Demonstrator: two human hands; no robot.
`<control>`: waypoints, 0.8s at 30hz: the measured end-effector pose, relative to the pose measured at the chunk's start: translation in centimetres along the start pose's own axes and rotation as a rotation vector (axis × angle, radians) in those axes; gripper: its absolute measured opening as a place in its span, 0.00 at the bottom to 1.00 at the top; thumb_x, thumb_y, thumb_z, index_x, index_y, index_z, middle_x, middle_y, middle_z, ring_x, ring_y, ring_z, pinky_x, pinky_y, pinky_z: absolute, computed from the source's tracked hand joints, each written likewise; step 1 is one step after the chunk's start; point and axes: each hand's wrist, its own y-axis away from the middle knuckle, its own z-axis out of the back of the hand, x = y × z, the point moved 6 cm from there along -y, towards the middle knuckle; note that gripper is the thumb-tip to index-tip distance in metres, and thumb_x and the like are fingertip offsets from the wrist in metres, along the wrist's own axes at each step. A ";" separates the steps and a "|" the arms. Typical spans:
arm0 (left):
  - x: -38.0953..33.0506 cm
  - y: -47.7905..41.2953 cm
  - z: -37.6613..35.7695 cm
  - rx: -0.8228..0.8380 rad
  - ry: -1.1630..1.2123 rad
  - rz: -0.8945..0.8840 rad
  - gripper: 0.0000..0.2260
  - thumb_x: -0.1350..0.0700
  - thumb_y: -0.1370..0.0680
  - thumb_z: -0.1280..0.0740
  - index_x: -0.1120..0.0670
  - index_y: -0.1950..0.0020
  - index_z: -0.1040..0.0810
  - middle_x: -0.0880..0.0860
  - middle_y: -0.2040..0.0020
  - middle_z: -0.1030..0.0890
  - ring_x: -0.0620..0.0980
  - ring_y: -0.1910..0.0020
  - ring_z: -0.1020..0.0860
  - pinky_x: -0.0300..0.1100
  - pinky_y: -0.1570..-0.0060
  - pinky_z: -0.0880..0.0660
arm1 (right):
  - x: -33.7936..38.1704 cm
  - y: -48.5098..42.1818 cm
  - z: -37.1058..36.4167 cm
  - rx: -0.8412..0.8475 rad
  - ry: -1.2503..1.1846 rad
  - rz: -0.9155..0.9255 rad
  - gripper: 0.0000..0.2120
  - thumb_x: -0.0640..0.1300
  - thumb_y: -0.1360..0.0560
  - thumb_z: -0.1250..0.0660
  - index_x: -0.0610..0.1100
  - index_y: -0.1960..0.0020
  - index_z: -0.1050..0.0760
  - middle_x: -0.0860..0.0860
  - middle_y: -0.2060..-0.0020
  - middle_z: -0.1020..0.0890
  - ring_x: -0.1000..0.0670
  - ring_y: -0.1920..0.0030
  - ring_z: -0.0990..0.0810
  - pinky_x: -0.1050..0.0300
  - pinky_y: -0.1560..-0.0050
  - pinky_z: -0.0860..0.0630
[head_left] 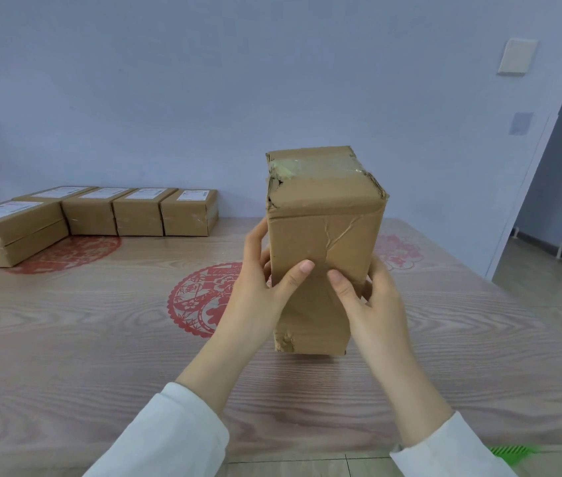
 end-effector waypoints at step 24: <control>-1.6 0.4 0.4 -0.006 0.031 0.020 0.16 0.34 0.31 0.42 0.40 0.49 0.32 0.36 0.54 0.25 0.22 0.58 0.27 0.20 0.59 0.32 | 2.5 0.1 0.0 0.044 -0.140 0.074 0.11 0.55 0.31 0.37 0.55 0.50 0.31 0.55 0.49 0.20 0.66 0.50 0.22 0.74 0.54 0.28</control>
